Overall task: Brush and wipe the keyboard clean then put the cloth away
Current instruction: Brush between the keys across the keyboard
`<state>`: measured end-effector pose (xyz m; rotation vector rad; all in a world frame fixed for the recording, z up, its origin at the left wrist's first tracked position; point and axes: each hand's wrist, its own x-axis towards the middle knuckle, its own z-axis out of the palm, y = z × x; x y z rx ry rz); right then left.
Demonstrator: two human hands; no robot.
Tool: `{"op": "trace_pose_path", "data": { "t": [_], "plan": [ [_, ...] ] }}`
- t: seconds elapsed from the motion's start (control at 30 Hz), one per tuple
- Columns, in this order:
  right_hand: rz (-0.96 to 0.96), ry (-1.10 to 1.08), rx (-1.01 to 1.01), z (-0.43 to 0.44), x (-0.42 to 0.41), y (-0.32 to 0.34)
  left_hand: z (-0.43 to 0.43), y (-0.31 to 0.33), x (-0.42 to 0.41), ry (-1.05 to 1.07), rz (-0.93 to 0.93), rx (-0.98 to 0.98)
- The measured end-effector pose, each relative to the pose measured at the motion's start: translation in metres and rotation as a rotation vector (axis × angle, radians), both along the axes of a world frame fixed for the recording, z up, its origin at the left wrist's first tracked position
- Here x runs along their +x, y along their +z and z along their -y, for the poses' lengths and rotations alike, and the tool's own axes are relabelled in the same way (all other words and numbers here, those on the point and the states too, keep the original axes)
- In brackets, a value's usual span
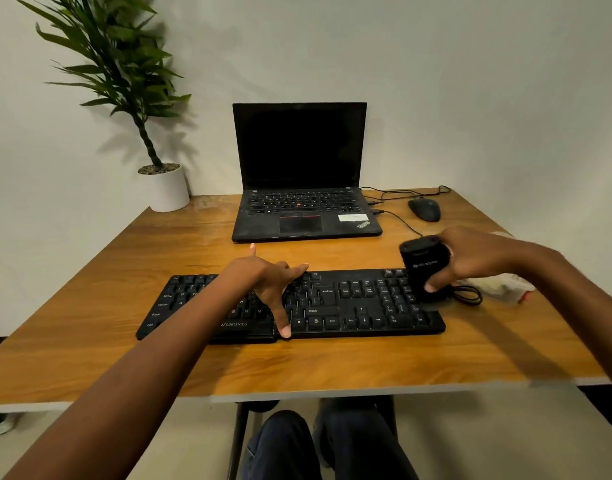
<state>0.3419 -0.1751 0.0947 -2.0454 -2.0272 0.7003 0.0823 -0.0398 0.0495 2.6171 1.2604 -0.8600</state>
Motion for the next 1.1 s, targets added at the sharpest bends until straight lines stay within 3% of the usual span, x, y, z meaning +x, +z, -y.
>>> {"op": "trace_pose_path", "data": {
  "t": [0.13, 0.33, 0.73, 0.8, 0.87, 0.93, 1.03, 1.1],
  "plan": [
    [-0.295, 0.061, 0.136, -0.010, -0.063, -0.019, 0.006, 0.002, 0.000, -0.001, -0.009, -0.001],
    [-0.337, 0.109, 0.101, -0.011, -0.076, -0.042, 0.004, 0.003, -0.001, -0.001, 0.000, -0.022],
    [-0.297, -0.278, 0.267, 0.072, 0.030, -0.038, 0.004, 0.003, -0.008, -0.006, 0.097, -0.098],
    [-0.422, -0.391, 0.386, 0.089, 0.033, -0.038, 0.005, 0.004, -0.010, -0.035, 0.116, -0.077],
    [-0.636, -0.496, 0.489, 0.104, 0.032, -0.046, 0.012, 0.006, -0.003, -0.070, 0.211, -0.044],
    [-0.868, -0.598, 0.570, 0.114, 0.031, -0.060, 0.031, 0.011, 0.017, -0.122, 0.432, -0.044],
    [-1.170, -0.720, 0.603, 0.118, 0.026, -0.079, 0.073, 0.012, 0.066, -0.221, 0.807, -0.148],
    [-1.285, -0.785, 0.645, 0.118, 0.022, -0.089, 0.100, 0.006, 0.100, -0.270, 0.943, -0.242]
  ]
}}
